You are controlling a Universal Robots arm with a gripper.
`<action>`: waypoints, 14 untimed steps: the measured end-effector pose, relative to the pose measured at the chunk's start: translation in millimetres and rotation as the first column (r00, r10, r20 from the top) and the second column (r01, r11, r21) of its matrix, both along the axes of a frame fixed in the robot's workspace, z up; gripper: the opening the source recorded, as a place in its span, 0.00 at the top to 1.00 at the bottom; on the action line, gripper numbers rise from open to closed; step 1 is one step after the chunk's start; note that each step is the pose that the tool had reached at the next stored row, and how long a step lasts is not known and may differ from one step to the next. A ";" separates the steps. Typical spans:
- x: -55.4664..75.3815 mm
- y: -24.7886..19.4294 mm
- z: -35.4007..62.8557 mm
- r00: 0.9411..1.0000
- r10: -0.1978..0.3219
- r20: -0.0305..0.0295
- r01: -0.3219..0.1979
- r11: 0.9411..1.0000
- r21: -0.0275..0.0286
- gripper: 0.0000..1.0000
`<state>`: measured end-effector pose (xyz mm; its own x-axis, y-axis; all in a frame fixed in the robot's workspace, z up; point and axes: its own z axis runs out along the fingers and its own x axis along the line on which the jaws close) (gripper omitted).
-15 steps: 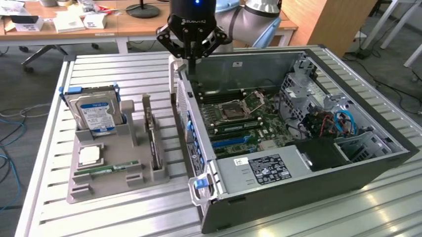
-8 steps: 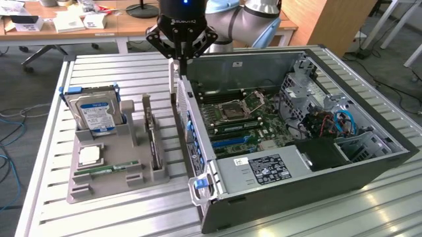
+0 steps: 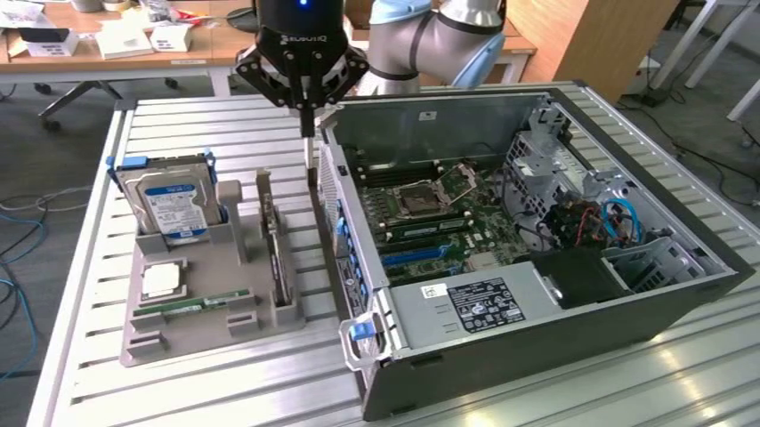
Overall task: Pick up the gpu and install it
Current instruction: 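Reach for the gpu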
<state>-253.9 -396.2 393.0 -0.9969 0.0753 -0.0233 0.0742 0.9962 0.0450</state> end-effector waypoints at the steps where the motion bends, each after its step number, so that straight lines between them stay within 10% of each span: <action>1: -3.0 0.1 0.0 1.000 0.000 0.000 0.000 1.000 0.000 0.89; 14: -33.6 0.7 -0.2 1.000 0.000 0.000 0.000 1.000 0.000 0.89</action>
<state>-287.5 -395.5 392.8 -0.9969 0.0753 -0.0233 0.0742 0.9962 0.0451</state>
